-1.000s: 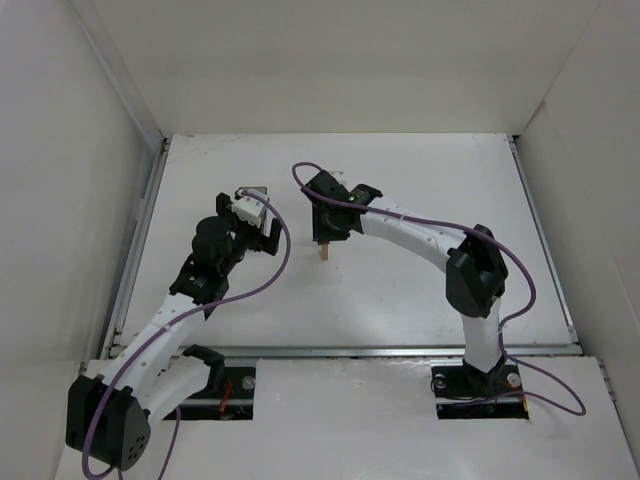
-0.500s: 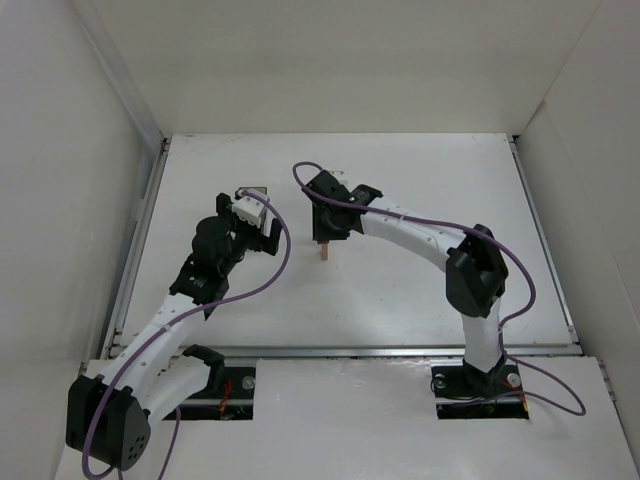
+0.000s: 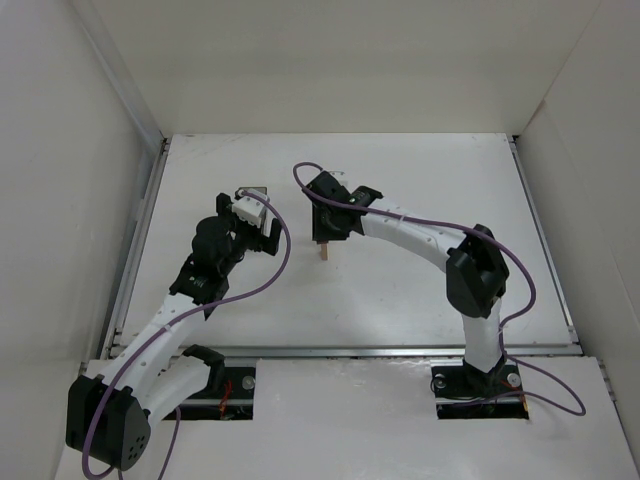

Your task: Build the wood block tower

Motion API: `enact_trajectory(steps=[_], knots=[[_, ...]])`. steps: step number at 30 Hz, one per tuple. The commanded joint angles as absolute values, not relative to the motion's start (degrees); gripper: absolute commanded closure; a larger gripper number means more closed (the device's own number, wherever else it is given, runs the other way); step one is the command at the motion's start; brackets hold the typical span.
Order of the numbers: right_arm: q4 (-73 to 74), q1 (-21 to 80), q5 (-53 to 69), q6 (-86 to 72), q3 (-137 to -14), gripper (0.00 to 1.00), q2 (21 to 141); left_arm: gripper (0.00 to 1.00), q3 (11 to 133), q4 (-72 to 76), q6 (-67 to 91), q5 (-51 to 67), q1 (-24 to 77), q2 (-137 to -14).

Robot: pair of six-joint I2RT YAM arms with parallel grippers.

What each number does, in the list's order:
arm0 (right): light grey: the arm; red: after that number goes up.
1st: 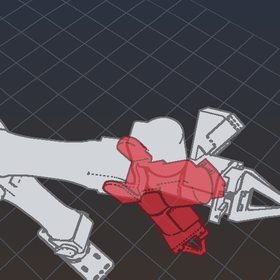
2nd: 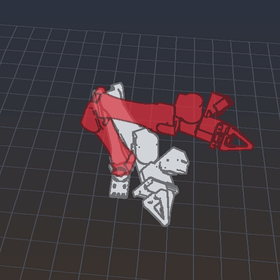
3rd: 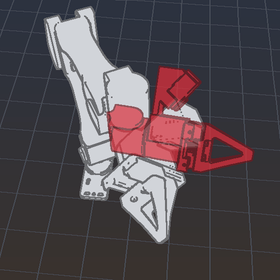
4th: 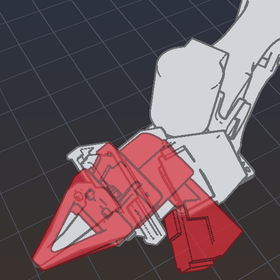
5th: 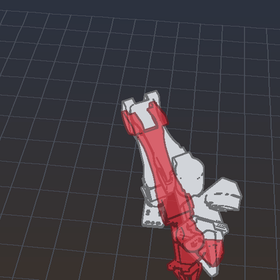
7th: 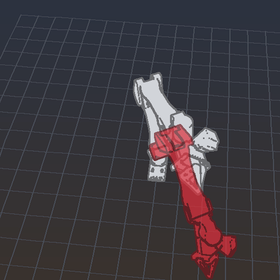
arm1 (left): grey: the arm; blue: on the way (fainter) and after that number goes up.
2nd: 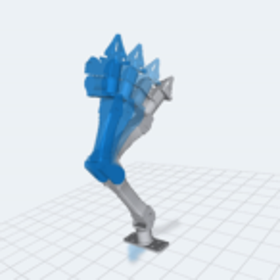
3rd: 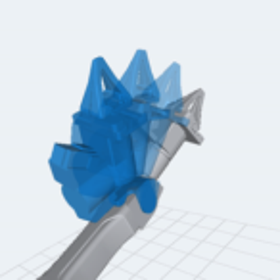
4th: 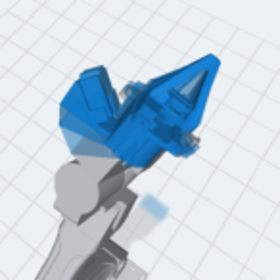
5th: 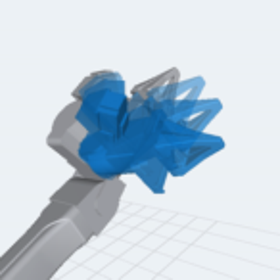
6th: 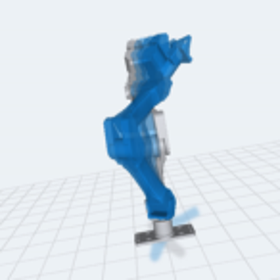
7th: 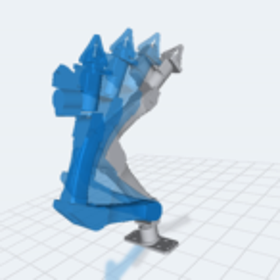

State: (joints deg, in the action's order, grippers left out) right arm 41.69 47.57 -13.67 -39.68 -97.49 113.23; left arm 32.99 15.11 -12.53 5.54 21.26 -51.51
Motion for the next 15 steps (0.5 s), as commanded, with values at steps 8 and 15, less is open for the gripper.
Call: enact_trajectory(steps=[8, 15], knots=[[41.0, 47.2, -15.3, -40.8, -96.2, 0.88, 111.2, 0.00, 32.7, 16.3, -12.4, 6.6, 21.1, -49.5], [40.4, 47.2, -16.5, -41.3, -95.5, 0.88, 110.1, 0.00, 32.7, 16.3, -12.4, 6.6, 21.1, -49.5]])
